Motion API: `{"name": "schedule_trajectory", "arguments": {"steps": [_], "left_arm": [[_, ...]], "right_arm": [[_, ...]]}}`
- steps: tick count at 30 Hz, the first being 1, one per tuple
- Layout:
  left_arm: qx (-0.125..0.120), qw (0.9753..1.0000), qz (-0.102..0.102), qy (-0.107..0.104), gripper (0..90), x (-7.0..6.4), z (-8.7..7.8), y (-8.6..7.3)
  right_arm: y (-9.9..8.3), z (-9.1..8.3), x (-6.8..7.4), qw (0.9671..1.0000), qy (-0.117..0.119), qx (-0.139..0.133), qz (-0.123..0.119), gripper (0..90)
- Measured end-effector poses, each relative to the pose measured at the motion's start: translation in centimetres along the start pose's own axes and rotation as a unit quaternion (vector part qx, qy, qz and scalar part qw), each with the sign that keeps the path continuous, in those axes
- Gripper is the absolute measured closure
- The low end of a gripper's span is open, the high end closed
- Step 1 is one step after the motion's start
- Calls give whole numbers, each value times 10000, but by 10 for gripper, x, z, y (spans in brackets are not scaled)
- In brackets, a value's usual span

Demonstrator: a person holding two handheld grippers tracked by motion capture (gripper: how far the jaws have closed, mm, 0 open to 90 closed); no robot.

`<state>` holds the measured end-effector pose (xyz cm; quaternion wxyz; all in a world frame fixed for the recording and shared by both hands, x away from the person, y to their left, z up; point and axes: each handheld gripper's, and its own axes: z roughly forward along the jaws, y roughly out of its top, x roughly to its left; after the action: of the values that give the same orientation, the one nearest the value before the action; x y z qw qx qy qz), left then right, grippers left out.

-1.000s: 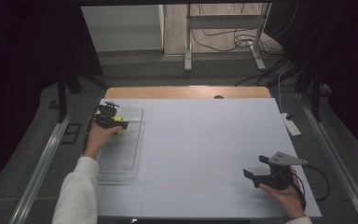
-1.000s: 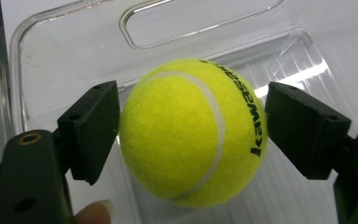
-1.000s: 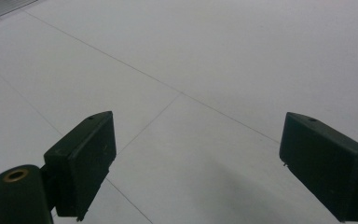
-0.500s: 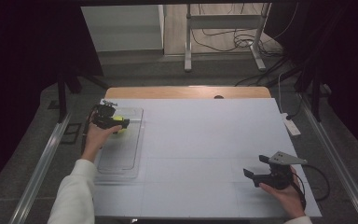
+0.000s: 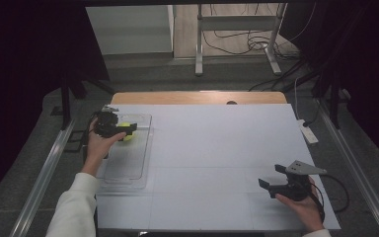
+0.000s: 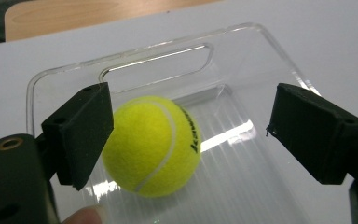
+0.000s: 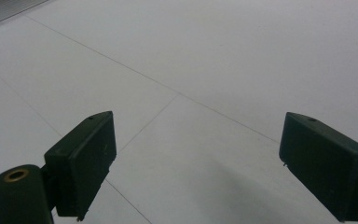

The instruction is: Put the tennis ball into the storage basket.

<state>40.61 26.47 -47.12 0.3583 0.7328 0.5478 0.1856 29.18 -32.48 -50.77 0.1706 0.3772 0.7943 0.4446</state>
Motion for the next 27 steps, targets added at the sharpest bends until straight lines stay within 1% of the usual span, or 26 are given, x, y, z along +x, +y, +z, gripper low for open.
{"name": "schedule_trajectory", "arguments": {"steps": [3, 6, 9, 10, 13, 17, 18, 19, 20, 22, 23, 24, 25, 27], "left_arm": [[-109, 9999, -22, -41, 135, -4, -5, -3], [-148, 9997, 55, -160, 136, -10, -11, -8], [-192, 9994, 62, -281, 134, -15, -16, -12], [-192, 9994, 62, -281, 133, -15, -16, -12], [-244, 9990, 103, -369, 133, -19, -23, -15], [-321, 9984, 164, -430, 132, -24, -31, -18], [-377, 9981, 150, -470, 132, -26, -34, -20], [-377, 9981, 150, -470, 132, -26, -34, -20], [-423, 9975, 164, -534, 132, -28, -38, -23], [-447, 9973, 164, -564, 133, -29, -40, -24], [-497, 9962, 123, -704, 135, -32, -44, -29], [-497, 9962, 123, -704, 134, -32, -44, -29], [-514, 9957, 116, -756, 134, -33, -45, -31], [-561, 9949, 187, -818, 134, -39, -51, -37]], "right_arm": [[0, 0, 0, 10000, -4, -6, -6, 108], [-1, -1, 1, 10000, 6, 5, -15, 108], [-1, -1, 1, 10000, 11, -13, 11, 108], [0, -1, 1, 10000, 16, -15, 13, 108], [-1, -1, 1, 10000, 26, -6, -6, 108], [-1, -2, 1, 10000, 23, -4, -8, 108], [-1, -2, 1, 10000, 15, -5, -9, 108], [-1, -2, 1, 10000, 9, -5, -10, 108], [0, -2, 1, 10000, 4, -7, -13, 108], [0, -2, 2, 10000, -3, 0, -36, 108], [0, -2, 2, 10000, -15, 11, -41, 108], [0, -2, 3, 10000, -24, 14, -43, 108], [0, -2, 3, 10000, -24, 14, -43, 108], [0, -2, 3, 10000, -22, 10, -41, 108]]}}
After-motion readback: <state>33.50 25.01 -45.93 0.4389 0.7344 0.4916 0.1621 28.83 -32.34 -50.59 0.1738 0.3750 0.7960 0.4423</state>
